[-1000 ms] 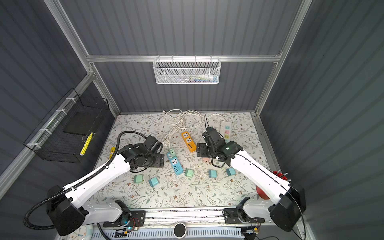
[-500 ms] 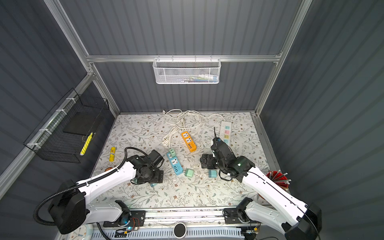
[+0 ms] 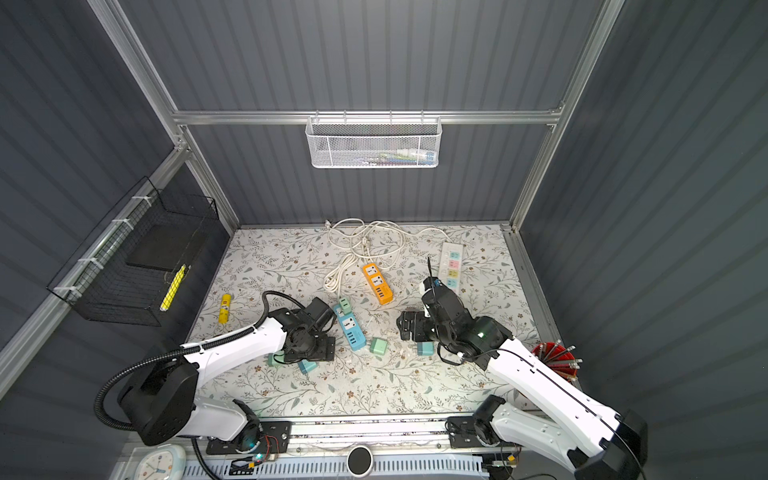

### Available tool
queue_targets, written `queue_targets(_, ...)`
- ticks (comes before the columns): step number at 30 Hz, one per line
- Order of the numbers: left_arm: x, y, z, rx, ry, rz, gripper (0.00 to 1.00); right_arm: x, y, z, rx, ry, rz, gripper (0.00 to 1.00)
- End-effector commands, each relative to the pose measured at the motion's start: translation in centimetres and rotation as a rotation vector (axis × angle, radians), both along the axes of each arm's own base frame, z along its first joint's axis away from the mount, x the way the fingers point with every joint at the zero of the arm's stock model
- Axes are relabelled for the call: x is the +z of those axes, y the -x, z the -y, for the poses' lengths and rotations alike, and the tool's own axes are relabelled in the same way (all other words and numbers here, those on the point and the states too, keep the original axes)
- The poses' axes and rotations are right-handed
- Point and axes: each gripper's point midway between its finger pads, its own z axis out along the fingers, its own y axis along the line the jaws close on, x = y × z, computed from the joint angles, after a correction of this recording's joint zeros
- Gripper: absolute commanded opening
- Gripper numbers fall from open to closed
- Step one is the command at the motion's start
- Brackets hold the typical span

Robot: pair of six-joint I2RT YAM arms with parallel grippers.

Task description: Insert the plug

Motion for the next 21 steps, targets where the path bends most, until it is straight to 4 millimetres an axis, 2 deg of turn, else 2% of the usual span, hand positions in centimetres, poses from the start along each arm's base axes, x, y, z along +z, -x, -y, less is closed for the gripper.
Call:
queue_targets(1, 0.3, 1.0, -0.9, 0.042, -0.017, -0.025, 0.90, 0.0, 0.1, 0.4, -0.028, 0.001, 0.011, 0.93)
queue_targets(6, 0.7, 2.2, -1.1, 0.087, 0.041, -0.029, 0.89, 0.0, 0.4, 0.8, -0.039, 0.002, 0.012, 0.94)
queue_targets(10, 1.6, 2.6, -0.6, 0.096, 0.098, -0.016, 0.88, 0.0, 0.8, 0.9, -0.035, -0.007, 0.017, 0.94)
queue_targets(14, 1.5, 2.8, -0.7, 0.091, 0.090, -0.025, 0.87, 0.0, 1.2, 1.1, -0.038, -0.015, 0.020, 0.94)
queue_targets(16, 1.9, 2.4, -1.8, 0.092, 0.019, -0.006, 0.87, 0.0, 1.4, 1.3, -0.040, -0.023, 0.021, 0.95)
queue_targets(19, 2.9, 1.1, -2.9, 0.089, -0.046, 0.062, 0.94, -0.1, 1.7, 1.4, -0.044, -0.034, 0.023, 0.95)
queue_targets(21, 2.0, 0.9, -2.5, 0.057, -0.037, 0.046, 0.95, -0.4, 1.7, 1.7, -0.058, -0.032, 0.023, 0.97)
